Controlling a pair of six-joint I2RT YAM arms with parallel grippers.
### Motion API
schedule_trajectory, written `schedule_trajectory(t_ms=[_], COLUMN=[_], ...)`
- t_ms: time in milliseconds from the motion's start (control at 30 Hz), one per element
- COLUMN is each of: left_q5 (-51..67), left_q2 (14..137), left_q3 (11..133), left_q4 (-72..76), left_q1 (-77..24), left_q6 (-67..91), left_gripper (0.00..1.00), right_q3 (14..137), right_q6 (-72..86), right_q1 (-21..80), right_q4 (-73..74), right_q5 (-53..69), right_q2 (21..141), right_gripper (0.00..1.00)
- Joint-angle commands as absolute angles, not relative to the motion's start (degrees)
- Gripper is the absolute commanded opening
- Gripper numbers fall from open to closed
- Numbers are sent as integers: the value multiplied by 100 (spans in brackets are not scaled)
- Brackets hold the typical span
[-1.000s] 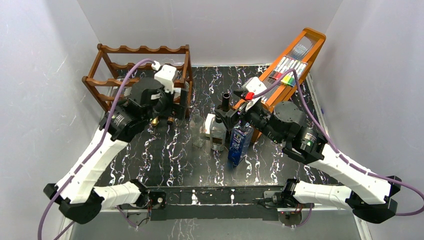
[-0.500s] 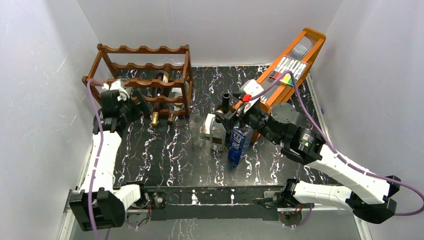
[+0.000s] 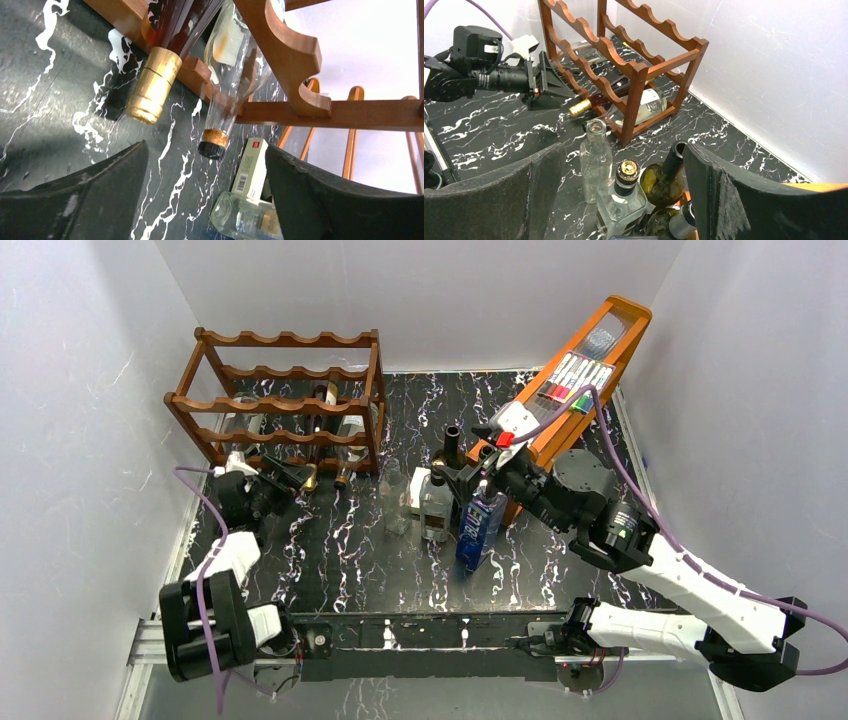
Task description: Take the wine bottle off the wine rack
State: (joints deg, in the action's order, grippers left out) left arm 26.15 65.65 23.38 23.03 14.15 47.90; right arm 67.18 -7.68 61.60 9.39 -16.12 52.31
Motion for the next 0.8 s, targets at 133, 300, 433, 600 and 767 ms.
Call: schedule_trajectory(t_ms=[133,300,433,600,767], left_q5=[3107,3006,2713,2631,2995], left_q2=[7932,8661,8871,9404,10902], left_q3=[2217,2232,2175,2275,2326], left_q4=[4478,4879,4858,5028,7467], left_q1=[1473,1485,1486,1486,1485], left_q6=[5469,5491,5499,5536,6224], left_gripper=[72,70,73,72,57], right_q3=[6696,6732,6722,6718,6747], right_q6=[-767,-791,-791,-817,-852], right_q1=[6152,6152,6150,6155,6151], right_q4=[585,613,642,648,527], right_q5=[-1559,-1573,-1643,-1662,-1565], right_q2=[5176,5152,5091,5103,5238], right_gripper=[98,98,98,98,98])
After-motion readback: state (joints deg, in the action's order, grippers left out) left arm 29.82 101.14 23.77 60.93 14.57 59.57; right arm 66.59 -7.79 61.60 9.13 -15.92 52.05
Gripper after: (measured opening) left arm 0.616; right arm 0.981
